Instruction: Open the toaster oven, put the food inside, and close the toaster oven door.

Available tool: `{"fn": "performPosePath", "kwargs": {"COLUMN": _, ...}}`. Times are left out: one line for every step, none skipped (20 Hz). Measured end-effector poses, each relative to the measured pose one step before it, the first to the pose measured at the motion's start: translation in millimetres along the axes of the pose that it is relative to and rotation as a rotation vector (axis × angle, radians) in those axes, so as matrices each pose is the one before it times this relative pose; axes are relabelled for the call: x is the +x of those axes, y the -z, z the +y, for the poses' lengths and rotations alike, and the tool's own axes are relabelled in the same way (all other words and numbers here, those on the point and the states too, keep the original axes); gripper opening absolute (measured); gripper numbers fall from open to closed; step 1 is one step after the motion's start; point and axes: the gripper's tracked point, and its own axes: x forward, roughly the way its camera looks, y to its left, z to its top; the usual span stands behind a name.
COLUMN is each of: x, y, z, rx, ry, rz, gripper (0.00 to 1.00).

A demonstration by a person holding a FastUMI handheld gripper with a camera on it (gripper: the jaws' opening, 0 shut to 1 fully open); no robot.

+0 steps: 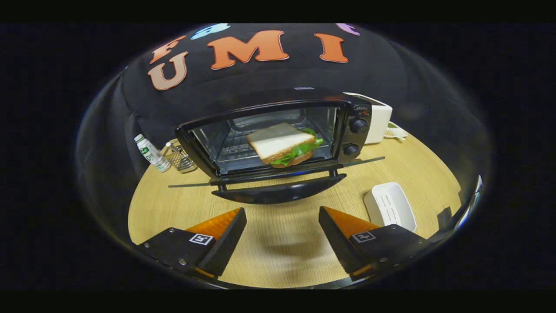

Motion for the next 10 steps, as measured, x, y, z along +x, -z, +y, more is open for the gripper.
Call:
{"fn": "performPosePath", "kwargs": {"x": 2.99, "y": -6.93, "z": 2.12, "rx": 0.00424, "ry": -0.00489, "rz": -0.0099, "gripper": 1.0}}
{"fn": "performPosePath", "kwargs": {"x": 1.55, "y": -5.55, "z": 1.91, "rx": 0.00374, "ry": -0.00259, "rz": -0.00719, "gripper": 0.99}}
{"fn": "performPosePath", "kwargs": {"x": 1.02, "y": -5.37, "z": 0.28, "rx": 0.00297, "ry": -0.0024, "rz": -0.00821, "gripper": 0.99}}
{"fn": "performPosePath", "kwargs": {"x": 0.75, "y": -3.81, "z": 1.72, "rx": -0.00163, "ry": -0.00149, "rz": -0.00197, "gripper": 0.99}}
{"fn": "performPosePath", "kwargs": {"x": 0.54, "y": -3.46, "z": 0.9, "rx": -0.00395, "ry": 0.00026, "rz": -0.00321, "gripper": 0.99}}
{"fn": "performPosePath", "kwargs": {"x": 0.92, "y": -4.88, "z": 1.41, "rx": 0.00074, "ry": -0.00043, "rz": -0.00836, "gripper": 0.99}}
{"fn": "performPosePath", "kwargs": {"x": 2.35, "y": -3.69, "z": 1.02, "rx": 0.00299, "ry": 0.00003, "rz": -0.00685, "gripper": 0.99}}
{"fn": "performPosePath", "kwargs": {"x": 2.81, "y": -7.6, "z": 1.81, "rx": 0.00535, "ry": -0.0019, "rz": -0.00988, "gripper": 0.99}}
{"fn": "performPosePath", "kwargs": {"x": 2.14, "y": -6.06, "z": 1.62, "rx": 0.00624, "ry": -0.00204, "rz": -0.01051, "gripper": 0.99}}
{"fn": "performPosePath", "kwargs": {"x": 2.5, "y": -5.46, "z": 1.44, "rx": 0.00532, "ry": -0.00234, "rz": -0.00829, "gripper": 0.99}}
